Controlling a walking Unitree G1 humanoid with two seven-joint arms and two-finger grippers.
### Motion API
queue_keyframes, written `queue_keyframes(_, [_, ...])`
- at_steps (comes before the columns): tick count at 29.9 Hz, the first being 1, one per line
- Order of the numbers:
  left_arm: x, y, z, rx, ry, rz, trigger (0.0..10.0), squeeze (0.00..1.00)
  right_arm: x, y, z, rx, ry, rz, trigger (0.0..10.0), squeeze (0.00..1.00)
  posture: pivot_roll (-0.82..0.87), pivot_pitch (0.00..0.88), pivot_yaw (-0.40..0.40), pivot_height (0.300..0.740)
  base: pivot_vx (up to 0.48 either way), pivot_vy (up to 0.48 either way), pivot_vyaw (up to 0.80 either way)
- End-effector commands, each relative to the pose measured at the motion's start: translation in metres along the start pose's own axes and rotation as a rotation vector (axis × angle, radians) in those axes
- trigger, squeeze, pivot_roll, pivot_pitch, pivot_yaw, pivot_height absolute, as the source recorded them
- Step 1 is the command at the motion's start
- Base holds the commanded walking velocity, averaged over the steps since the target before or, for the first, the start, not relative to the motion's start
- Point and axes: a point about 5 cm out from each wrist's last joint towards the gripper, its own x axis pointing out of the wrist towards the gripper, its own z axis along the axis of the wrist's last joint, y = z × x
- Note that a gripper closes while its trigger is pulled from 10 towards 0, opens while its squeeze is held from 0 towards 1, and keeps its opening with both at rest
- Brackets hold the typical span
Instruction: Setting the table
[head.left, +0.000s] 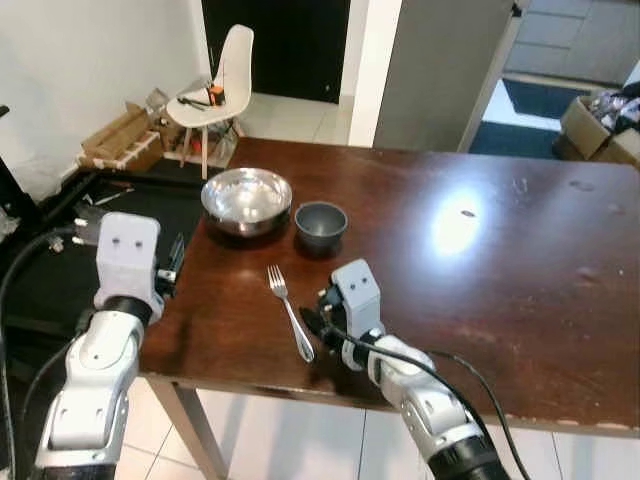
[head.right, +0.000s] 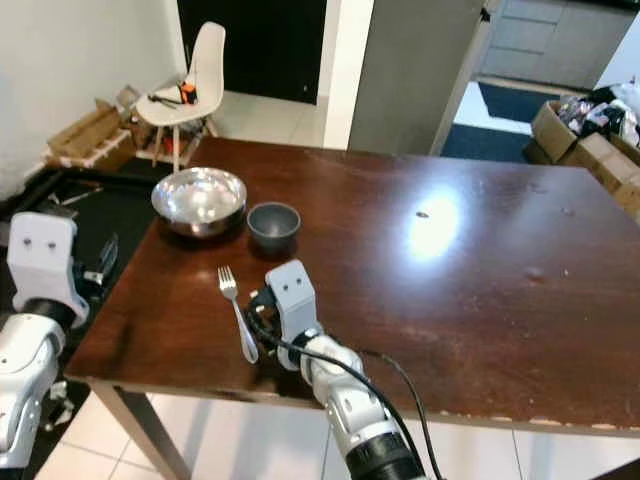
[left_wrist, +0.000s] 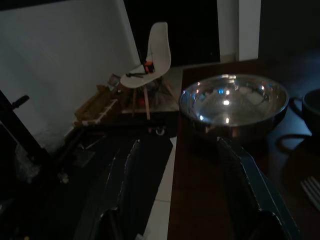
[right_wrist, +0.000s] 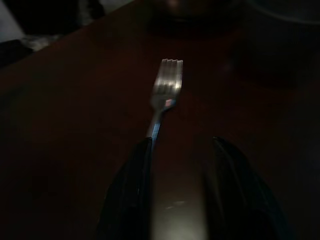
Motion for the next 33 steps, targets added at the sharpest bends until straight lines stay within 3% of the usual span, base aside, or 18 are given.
queue_keyframes(1, [-0.001, 0.003, 0.003, -0.004, 0.003, 0.001, 10.0, 0.00, 0.003, 0.003, -0.003, 0.019, 0.022, 0.007, 10.0, 0.00, 0.13, 0.048, 0.041, 0.740, 0.000, 0.000, 0.00])
queue_keyframes(8, [-0.003, 0.001, 0.007, -0.005, 0.009, -0.006, 10.0, 0.00, 0.012, 0.024, -0.002, 0.053, 0.007, 0.129, 10.0, 0.00, 0.16, 0.064, 0.040, 0.740, 0.000, 0.000, 0.00])
queue_keyframes(15, [-0.006, 0.000, 0.012, -0.004, 0.009, -0.012, 10.0, 0.00, 0.023, 0.022, -0.008, -0.004, 0.078, 0.088, 10.0, 0.00, 0.19, 0.071, 0.039, 0.740, 0.000, 0.000, 0.00])
queue_keyframes(19, [-0.009, 0.005, 0.016, 0.000, 0.006, -0.001, 10.0, 0.00, 0.029, 0.014, -0.016, -0.094, 0.142, 0.012, 10.0, 0.00, 0.22, 0.066, 0.030, 0.740, 0.000, 0.000, 0.00])
queue_keyframes(33, [-0.011, 0.004, 0.018, -0.006, 0.011, 0.005, 10.0, 0.00, 0.034, 0.032, -0.038, -0.162, 0.253, 0.105, 10.0, 0.00, 0.23, 0.052, 0.027, 0.740, 0.000, 0.000, 0.00])
